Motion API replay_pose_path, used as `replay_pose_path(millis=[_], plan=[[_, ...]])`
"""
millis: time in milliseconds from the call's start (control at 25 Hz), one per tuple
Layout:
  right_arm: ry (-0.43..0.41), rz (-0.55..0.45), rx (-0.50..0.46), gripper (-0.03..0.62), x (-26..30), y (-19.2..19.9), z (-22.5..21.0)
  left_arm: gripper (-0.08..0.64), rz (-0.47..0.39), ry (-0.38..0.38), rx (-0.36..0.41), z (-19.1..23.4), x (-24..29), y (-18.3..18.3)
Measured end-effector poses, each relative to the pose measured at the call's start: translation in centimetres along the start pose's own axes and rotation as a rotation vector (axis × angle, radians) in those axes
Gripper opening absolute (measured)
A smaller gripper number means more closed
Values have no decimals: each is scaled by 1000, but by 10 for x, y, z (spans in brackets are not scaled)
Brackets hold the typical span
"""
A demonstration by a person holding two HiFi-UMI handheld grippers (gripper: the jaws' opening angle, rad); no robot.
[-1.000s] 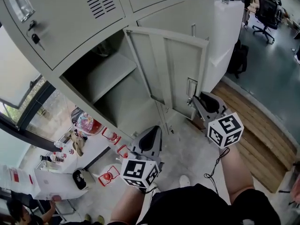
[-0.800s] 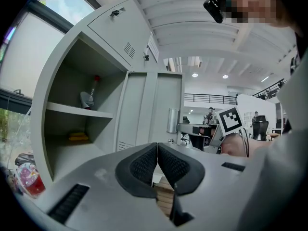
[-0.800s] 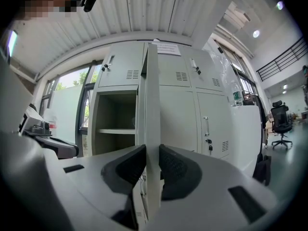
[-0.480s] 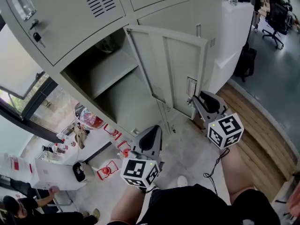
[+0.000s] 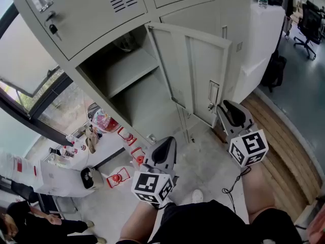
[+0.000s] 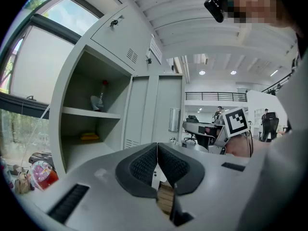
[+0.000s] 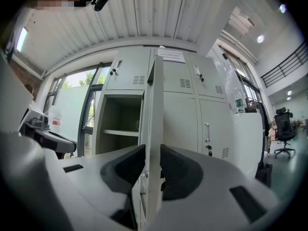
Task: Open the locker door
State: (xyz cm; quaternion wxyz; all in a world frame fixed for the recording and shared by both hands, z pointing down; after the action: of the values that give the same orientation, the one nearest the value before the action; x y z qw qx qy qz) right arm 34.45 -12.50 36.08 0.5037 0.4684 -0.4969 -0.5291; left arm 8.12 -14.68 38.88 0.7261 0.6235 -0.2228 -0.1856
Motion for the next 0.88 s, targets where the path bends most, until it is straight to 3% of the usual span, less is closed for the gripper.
replay_pose_path(millis=[280, 400, 640, 880], plan=[[62, -62, -2, 110, -20, -8, 20, 17, -8, -43, -1, 4, -27, 1], [-7, -44, 2, 58, -21, -9, 44, 17, -18, -53, -4, 7, -40, 1], [-160, 25, -18, 54, -21, -7, 116, 17, -38, -56, -8, 19, -73, 1], [-215, 70, 7, 54, -31, -4, 180, 17, -39, -52, 11, 33, -119, 2]])
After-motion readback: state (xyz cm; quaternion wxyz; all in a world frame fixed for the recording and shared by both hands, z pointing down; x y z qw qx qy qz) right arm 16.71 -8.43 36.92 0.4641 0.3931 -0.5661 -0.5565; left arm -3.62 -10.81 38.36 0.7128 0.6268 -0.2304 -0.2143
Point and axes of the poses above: the fingertips, and each gripper's own axes: x forward along the fingers, z to its left, y out of its underside, the point moved 9 cm from there along -x, backward along the fingers, and after that the axes turned 5 degrees about y, right-handed, at the moved point
